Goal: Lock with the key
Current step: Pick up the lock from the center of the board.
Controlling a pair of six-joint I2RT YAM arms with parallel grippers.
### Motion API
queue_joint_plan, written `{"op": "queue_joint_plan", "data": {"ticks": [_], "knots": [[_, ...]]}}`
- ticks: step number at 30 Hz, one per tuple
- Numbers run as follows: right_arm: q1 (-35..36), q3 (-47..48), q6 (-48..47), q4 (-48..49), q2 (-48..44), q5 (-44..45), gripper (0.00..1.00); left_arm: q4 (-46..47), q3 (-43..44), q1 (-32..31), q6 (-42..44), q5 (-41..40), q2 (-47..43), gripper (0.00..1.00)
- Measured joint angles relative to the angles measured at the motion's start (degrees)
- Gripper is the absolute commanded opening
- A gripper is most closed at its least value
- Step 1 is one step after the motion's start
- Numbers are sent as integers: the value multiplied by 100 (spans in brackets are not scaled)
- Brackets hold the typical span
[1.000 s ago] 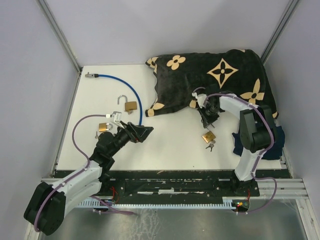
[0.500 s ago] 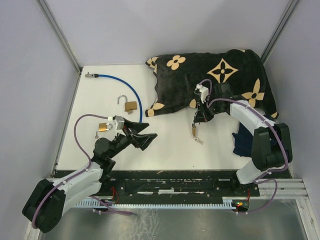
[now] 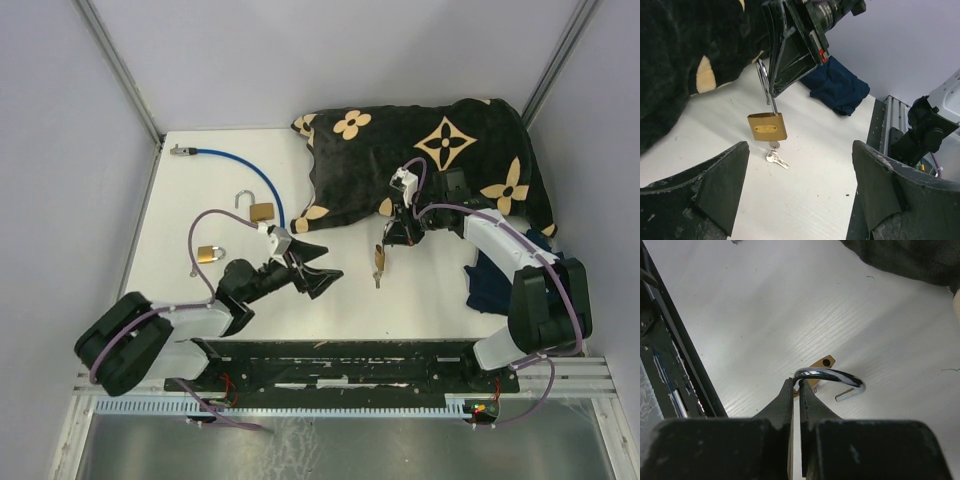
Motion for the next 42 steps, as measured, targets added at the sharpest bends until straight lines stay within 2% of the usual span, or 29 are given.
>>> {"op": "queue_joint_plan", "data": {"ticks": [5,11,15,17,23,42], "knots": [[22,-46,85,140,-2,-46,2,249,496,-358,-11,-555,1161,86],[90,-76,94,162,17,-4,2,774,1399,-378,-105,-839,2776,80],[133,-76,94,184,52,57,2,922,1773,-439,-144,-1113,3421,79],[142,-76,94,184,59,94,2,872,1930,-520,-144,-1270,3565,77],[153,-76,103,184,76,149,2,811,2317,-776,-197,-1453,3803,61],[190,-76,107,188,133,216,2,439,2839,-807,-723,-1036,4336,50]]}}
